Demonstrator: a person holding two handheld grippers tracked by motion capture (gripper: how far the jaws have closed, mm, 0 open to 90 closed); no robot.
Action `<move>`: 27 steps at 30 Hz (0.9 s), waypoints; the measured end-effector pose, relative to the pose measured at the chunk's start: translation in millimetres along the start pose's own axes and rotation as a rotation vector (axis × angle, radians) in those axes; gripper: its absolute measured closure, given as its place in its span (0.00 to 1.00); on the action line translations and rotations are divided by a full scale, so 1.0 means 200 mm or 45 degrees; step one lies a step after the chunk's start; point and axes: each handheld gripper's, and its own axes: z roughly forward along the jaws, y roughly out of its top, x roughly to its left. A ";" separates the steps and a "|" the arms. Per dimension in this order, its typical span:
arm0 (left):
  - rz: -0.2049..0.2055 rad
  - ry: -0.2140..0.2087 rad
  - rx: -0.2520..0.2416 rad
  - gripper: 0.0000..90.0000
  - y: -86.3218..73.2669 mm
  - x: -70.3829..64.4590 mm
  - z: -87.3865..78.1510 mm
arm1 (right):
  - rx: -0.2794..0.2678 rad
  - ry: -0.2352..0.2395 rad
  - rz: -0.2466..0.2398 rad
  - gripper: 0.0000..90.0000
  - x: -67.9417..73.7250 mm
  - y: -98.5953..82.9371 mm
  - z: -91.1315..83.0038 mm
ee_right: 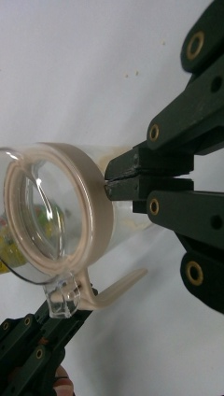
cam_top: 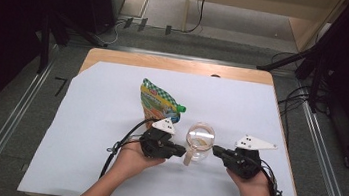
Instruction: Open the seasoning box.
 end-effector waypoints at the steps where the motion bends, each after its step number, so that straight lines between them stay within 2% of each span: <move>1: -0.001 -0.002 -0.002 0.96 0.00 0.00 0.01 | 0.001 0.003 0.006 1.00 -0.01 0.00 0.00; 4: 0.006 -0.008 0.002 0.96 0.00 -0.01 0.02 | -0.001 0.005 0.013 1.00 -0.01 0.00 0.00; 6: 0.013 0.008 0.008 0.97 0.01 -0.02 0.02 | 0.002 0.003 0.010 1.00 -0.01 0.00 0.00; 9: 0.002 -0.006 0.000 0.99 0.01 -0.02 0.03 | 0.005 0.002 0.008 1.00 -0.01 0.00 0.00; 12: 0.012 0.007 0.001 1.00 0.02 -0.04 0.04 | 0.008 -0.001 0.008 1.00 -0.02 0.00 0.01; 15: 0.023 -0.024 0.008 1.00 0.02 -0.06 0.06 | 0.008 -0.003 0.014 1.00 -0.02 0.01 0.01; 19: 0.062 -0.031 0.036 1.00 0.03 -0.11 0.10 | 0.018 -0.006 0.000 1.00 -0.01 0.01 0.04; 23: 0.066 -0.051 0.035 1.00 0.04 -0.14 0.12 | 0.024 -0.013 -0.012 1.00 0.00 0.01 0.06; 27: 0.072 -0.102 0.010 1.00 0.05 -0.18 0.18 | 0.024 0.004 -0.008 1.00 0.00 0.02 0.09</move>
